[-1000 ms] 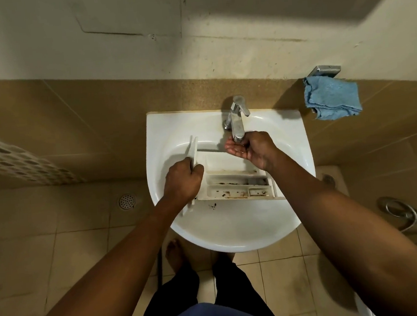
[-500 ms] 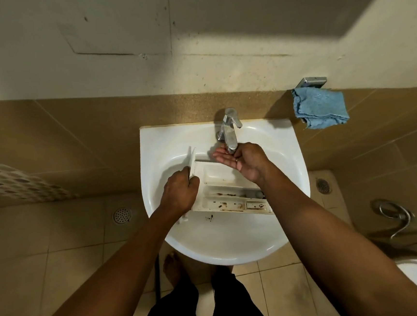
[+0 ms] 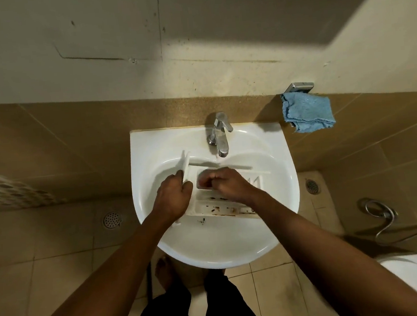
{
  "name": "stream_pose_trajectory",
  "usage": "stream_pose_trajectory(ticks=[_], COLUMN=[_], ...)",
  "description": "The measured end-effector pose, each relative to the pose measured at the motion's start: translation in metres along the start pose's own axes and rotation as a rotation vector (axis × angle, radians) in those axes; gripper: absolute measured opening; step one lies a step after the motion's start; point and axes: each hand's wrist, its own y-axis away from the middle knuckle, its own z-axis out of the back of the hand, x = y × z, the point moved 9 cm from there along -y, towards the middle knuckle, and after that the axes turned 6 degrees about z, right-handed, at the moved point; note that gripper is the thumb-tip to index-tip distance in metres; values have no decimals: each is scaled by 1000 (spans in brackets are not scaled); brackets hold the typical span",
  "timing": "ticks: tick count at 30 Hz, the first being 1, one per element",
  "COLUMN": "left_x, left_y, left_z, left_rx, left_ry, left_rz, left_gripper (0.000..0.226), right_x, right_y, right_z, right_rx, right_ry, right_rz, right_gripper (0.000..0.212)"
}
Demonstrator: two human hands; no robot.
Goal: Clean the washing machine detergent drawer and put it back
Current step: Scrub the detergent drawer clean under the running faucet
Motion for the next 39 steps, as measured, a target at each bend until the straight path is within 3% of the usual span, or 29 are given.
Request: stream_pose_trajectory(ticks=[3,6,8,11,13,16,19,21,24,27,28,30,32,34,36,39], left_x=[3,4,3,2,5,5,-5,-5,0,1,2,2,1,-2,-3,-2], left_y=[-2,-1,0,-1,-2,1,9,10,4,3,3,2,2,4,5,5], left_z=[2,1,1,3,4,3,-6,-6,-5,-2,-1,-1,-3,-4,-4,-1], left_rx=[-3,-4,-6,-6,-4,8,47,34,15,-1,-12,-11,8,16,4,-26], left_ry=[22,24,25,21,36,46,-2,-5,16,35,44,54,44,22,20,35], left_rz=[4,-2,-1,0,20,19,-38,-34,-9,-18,-22,-25,-26,-41,-44,-40], left_gripper=[26,24,22,20,22,29,46,50,30,24,25,27,31,39,35,27], right_x=[-2,-11,-9,12,21,9,-8,-14,-8,4,4,7,6,2,-1,-24], right_y=[10,11,6,0,1,13,23,25,18,14,16,21,21,14,7,5], right_z=[8,19,18,-6,-18,-11,15,25,25,2,-8,-16,-8,11,41,60], right_rx=[196,265,215,135,130,210,283,313,189,96,105,167,257,221,-20,-376], right_ry=[452,938,894,451,340,507,893,1006,739,259,202,292,538,606,313,-505], right_rz=[42,20,27,94,118,103,38,-21,-5,3,3,25,57,28,-85,-326], right_gripper=[36,29,22,20,30,42,26,17,7,39,43,45,41,29,23,25])
